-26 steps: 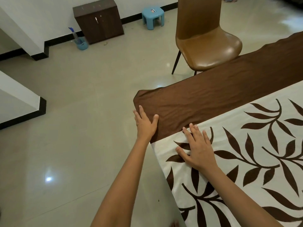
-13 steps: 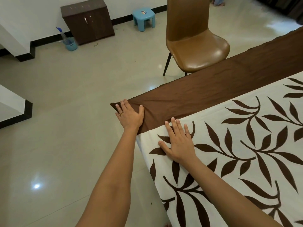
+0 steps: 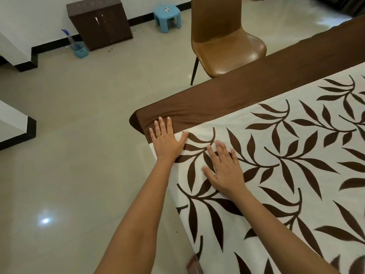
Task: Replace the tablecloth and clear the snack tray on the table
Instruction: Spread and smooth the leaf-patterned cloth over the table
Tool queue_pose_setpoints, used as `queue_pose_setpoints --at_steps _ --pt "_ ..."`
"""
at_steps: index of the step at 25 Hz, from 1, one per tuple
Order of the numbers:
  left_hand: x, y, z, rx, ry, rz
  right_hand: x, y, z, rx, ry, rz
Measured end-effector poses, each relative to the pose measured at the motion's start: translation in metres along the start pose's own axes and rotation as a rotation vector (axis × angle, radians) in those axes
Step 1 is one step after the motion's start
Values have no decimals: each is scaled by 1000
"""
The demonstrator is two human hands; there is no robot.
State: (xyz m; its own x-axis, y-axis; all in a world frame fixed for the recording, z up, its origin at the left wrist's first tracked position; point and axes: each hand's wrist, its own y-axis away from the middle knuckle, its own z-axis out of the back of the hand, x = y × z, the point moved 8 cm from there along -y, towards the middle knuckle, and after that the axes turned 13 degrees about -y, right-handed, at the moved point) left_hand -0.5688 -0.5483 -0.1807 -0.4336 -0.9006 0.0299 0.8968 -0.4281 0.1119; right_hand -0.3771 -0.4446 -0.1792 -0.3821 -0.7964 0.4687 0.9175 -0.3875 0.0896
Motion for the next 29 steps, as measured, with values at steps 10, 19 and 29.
queue_pose_setpoints --at_steps 10,19,29 --pt "-53 144 -8 3 65 -52 -47 103 23 132 39 131" --pt "-69 210 5 -63 117 95 -44 127 27 219 -44 240" --pt "-72 340 -35 -18 53 160 -59 235 12 380 88 486"
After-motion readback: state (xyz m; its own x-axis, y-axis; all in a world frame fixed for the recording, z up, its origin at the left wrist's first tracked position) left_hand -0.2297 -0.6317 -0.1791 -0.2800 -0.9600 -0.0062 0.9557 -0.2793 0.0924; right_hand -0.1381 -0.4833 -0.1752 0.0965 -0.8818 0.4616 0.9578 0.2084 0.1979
